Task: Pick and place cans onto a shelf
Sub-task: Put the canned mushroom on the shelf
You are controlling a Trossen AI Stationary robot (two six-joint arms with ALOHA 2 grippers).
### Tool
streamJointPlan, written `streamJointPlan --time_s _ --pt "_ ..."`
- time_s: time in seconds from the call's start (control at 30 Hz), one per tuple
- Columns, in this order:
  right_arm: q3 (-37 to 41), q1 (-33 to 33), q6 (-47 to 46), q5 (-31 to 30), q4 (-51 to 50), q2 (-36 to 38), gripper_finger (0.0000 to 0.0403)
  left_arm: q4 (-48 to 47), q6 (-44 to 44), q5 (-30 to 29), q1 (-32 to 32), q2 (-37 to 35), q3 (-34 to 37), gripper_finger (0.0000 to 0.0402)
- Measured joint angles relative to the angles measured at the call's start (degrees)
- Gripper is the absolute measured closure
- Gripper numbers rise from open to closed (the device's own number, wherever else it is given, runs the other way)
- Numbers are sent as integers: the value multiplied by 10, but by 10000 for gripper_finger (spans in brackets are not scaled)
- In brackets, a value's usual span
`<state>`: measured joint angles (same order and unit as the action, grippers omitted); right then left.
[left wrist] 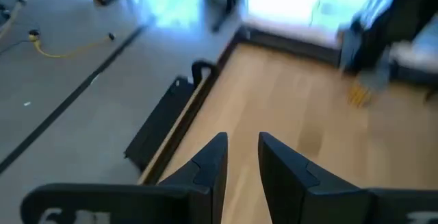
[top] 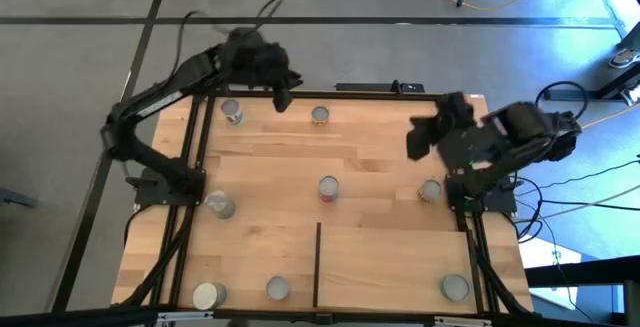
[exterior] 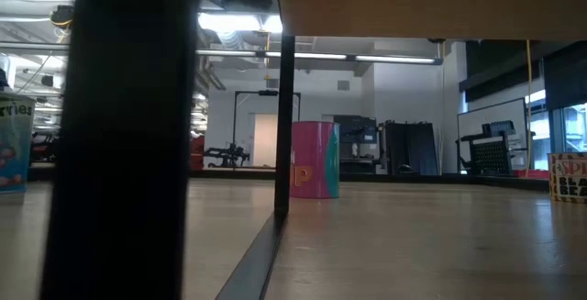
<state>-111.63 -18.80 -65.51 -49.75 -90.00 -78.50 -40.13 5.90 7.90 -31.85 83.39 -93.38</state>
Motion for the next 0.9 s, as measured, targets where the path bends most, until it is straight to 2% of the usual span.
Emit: streamJointPlan --time_s 0.17,0.3,0.4,0.5,0.73,0.9 --pt "-49 31 69 -84 0 0 398 -128 165 44 -23 102 -84 326" --pt "-53 60 78 -97 0 0 398 -188 292 84 -32 159 -90 328" --pt "-53 83 91 -54 -1 -1 398 -209 353 121 -34 194 -90 326" --pt "-53 104 110 -7 -1 -1 398 -201 373 126 -34 224 -90 327" --pt "-52 138 196 145 -1 -1 398 -189 324 115 -34 287 -90 330" --pt "-52 152 211 164 0 -1 398 -176 317 71 -32 318 -90 330"
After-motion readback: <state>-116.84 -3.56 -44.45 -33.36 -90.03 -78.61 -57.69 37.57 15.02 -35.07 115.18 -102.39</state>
